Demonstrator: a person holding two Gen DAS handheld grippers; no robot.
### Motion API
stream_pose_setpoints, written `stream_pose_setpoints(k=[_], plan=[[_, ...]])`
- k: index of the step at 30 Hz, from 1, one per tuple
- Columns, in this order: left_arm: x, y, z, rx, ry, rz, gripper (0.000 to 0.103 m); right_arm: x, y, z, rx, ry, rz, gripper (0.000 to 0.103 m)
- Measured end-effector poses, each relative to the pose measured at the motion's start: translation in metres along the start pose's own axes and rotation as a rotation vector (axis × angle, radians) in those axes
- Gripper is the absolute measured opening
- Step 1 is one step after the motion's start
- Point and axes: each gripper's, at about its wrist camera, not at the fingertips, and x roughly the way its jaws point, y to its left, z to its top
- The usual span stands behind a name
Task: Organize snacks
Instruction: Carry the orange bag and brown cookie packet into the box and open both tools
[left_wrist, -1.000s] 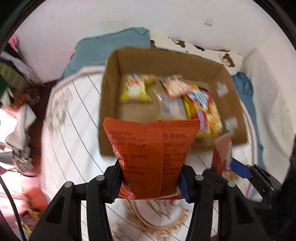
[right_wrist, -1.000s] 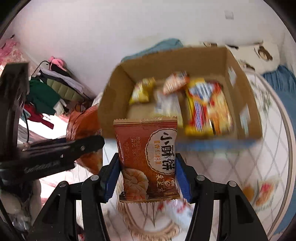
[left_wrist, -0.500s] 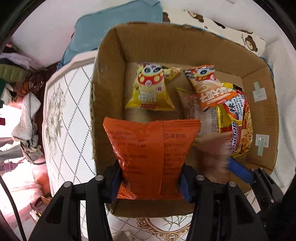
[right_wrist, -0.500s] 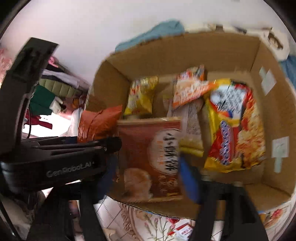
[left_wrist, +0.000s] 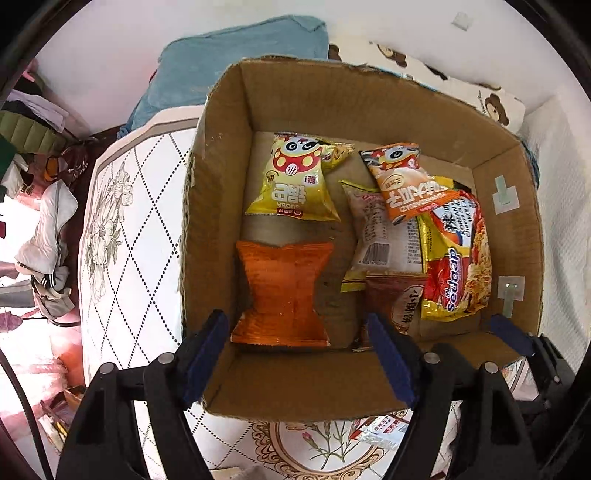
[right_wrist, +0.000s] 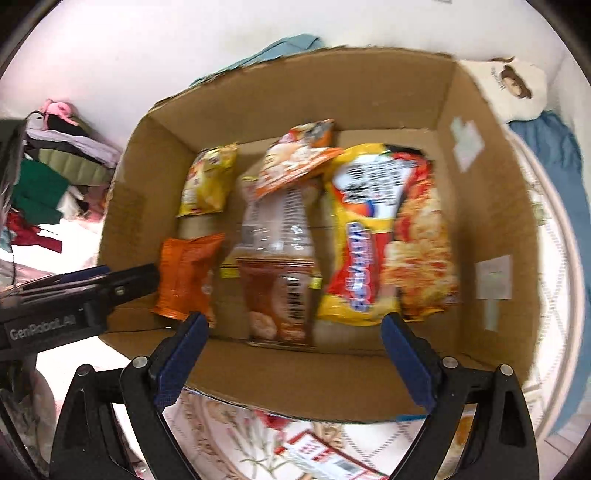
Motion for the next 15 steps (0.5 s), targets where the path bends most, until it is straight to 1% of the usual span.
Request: stream_pose_setpoints(k=[5, 11, 12, 15], plan=[[-0.005, -0.008, -0.017, 0.015, -0.065, 0.031, 0.076, -0.014, -0.016, -0.006, 0.008, -0.038, -0.063, 0.097], [-0.011, -0.012, -0.033, 0.000, -0.118, 0.020, 0.076, -0.032, -0.024, -0.016, -0.001, -0.083, -0.114, 0.097], [-0.013, -0.013, -0.036, 0.008, -0.098, 0.019, 0.076, -0.036, -0.025, -0.018, -0.005, -0.093, -0.122, 0.097], [-0.024, -0.017, -0.045, 0.019, -0.149, 0.031, 0.076, -0.049, -0.023, -0.025, -0.025, -0.129, -0.144, 0.097]])
